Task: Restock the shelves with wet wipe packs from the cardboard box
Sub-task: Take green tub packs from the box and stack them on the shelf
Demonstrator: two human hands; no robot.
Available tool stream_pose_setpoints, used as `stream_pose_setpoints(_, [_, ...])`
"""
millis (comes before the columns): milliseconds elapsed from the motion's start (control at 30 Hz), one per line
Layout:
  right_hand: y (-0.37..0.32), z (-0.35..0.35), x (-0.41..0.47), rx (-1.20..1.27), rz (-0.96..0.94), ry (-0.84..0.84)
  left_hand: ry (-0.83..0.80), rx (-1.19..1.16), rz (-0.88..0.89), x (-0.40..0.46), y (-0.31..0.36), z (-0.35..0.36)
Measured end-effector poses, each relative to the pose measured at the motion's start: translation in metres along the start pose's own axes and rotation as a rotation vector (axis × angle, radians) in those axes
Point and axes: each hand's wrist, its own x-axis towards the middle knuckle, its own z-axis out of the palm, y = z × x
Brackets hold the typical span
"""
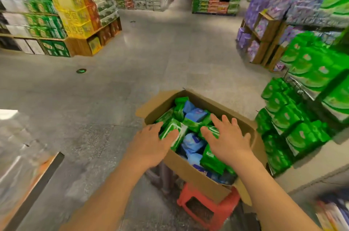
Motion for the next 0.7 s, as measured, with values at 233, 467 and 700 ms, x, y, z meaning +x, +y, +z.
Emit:
stream_pose_setpoints(233, [0.008,-0.008,0.062,0.078,0.057,0.041,-0.024,-0.022,0.066,0.074,0.002,0.002])
stream_pose_setpoints(467, [0.053,0.005,0.118,0.161,0.235,0.062,-0.167,-0.060,0.092,0.165,0.007,0.027])
stream_pose_setpoints(700, [0.084,0.012,0.131,0.243,0.496,0.160,-0.408,-0.104,0.157,0.242,0.020,0.069])
